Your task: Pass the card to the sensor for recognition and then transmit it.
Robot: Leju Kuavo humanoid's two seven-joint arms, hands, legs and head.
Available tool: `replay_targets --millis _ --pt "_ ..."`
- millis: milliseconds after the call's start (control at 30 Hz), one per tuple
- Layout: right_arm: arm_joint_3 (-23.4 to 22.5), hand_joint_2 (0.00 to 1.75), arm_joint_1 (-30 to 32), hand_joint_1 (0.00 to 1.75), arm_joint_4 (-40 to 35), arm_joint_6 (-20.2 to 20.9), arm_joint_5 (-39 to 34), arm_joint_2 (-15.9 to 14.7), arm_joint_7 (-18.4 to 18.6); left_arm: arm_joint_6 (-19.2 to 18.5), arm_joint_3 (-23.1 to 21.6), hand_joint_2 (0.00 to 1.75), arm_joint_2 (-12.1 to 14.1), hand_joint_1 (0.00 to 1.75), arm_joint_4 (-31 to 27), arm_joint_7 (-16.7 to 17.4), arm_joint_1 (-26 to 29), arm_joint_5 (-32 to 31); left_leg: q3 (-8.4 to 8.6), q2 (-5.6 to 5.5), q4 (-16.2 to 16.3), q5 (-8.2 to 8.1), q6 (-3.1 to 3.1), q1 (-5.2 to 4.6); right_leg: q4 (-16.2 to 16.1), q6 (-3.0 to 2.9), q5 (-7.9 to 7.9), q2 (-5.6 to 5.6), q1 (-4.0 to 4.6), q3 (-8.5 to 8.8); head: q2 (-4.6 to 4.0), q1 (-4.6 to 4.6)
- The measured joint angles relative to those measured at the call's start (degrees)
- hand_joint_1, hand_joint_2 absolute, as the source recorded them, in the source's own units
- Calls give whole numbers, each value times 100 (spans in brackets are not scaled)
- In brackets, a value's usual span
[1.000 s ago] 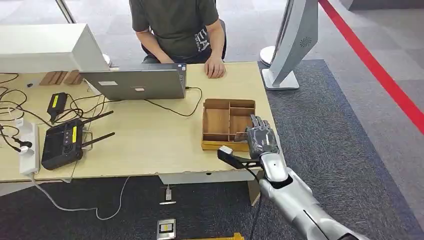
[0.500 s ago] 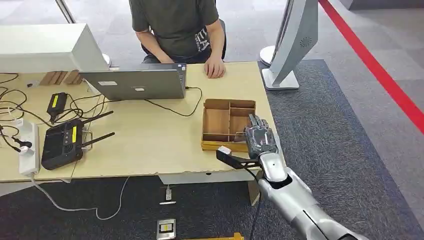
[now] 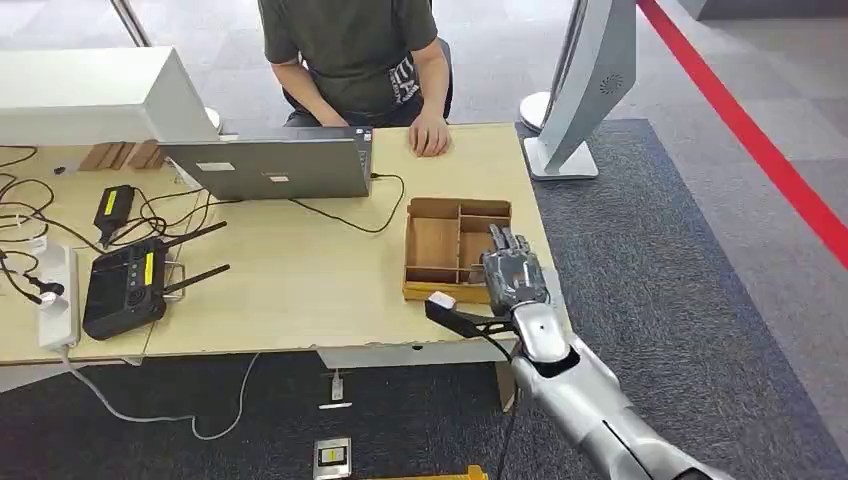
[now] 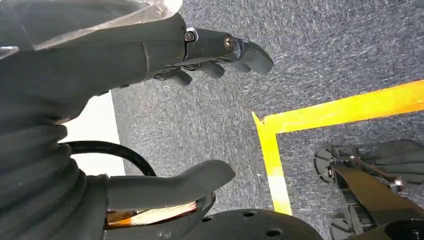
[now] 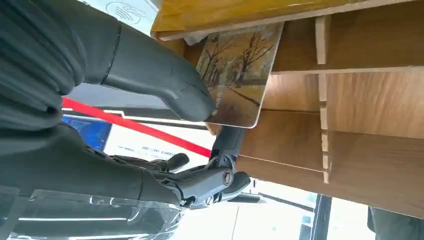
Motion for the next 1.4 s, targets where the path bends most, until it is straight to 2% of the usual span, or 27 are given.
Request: replay_targets --millis 33,67,100,133,300,567,600,1400 --pt "4 175 0 164 0 0 0 7 -13 0 0 175 0 0 0 0 1 4 0 0 0 0 0 0 0 0 0 0 0 0 0 0" --pt "7 175 0 0 0 2 0 13 -17 0 0 175 0 0 0 0 1 7 0 0 0 0 0 0 0 0 0 0 0 0 0 0" --pt "9 175 0 0 0 7 0 20 -24 0 0 175 0 0 0 0 0 11 0 0 0 0 0 0 0 0 0 0 0 0 0 0" --pt "13 0 1 0 2 7 -11 28 -31 0 0 175 0 0 0 0 0 13 0 0 0 0 0 0 0 0 0 0 0 0 0 0" --pt "35 0 3 0 18 -151 -151 48 -188 9 0 175 0 0 0 -4 1 20 0 0 0 0 0 0 0 0 0 0 0 -1 0 0" --pt "59 0 -10 0 68 -223 -155 55 -192 35 0 175 0 0 0 -11 1 20 0 0 0 0 0 0 0 0 0 0 0 0 0 0" --pt "59 175 -11 0 68 -223 -151 55 -190 35 2 175 0 0 0 -11 1 20 0 0 0 0 0 0 0 0 0 0 0 0 0 0" --pt "42 175 19 0 13 -166 -33 -122 103 24 0 175 0 0 0 -13 1 -101 0 0 0 0 0 0 0 0 0 0 0 -1 0 0"
